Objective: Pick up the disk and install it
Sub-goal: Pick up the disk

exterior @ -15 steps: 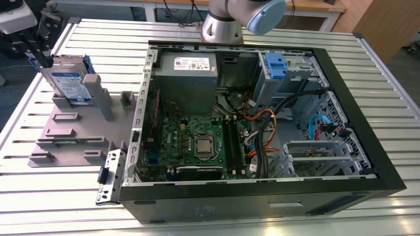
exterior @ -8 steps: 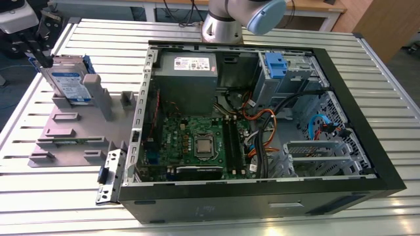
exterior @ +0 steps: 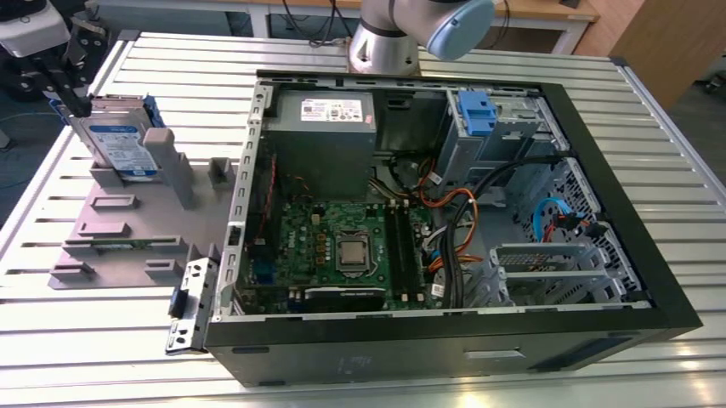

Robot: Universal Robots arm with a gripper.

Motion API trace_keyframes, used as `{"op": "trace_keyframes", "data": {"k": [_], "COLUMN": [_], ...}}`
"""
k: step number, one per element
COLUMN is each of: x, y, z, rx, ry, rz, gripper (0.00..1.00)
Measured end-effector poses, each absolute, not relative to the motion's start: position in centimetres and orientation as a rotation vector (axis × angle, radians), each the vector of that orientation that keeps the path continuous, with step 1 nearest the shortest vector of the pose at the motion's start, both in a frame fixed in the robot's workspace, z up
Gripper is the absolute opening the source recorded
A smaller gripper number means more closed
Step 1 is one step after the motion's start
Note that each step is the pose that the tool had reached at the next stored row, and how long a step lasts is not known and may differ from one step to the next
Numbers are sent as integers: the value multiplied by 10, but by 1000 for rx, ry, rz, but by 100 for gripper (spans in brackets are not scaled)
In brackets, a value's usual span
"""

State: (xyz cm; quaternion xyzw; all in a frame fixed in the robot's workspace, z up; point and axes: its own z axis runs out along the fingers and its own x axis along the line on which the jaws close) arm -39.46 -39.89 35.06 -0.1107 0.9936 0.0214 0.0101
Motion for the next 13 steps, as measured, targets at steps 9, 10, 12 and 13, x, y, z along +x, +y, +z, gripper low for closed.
{"op": "trace_keyframes", "data": {"k": [9, 10, 12, 13], "x": [-395, -395, -395, -395], "y": [-399, -399, -399, -399], "z": [351, 351, 351, 351], "rx": [-399, -406, -418, -425], "ry": [3096, 3095, 3094, 3093], "rz": [67, 67, 68, 68], "gripper": [10, 10, 10, 10]}}
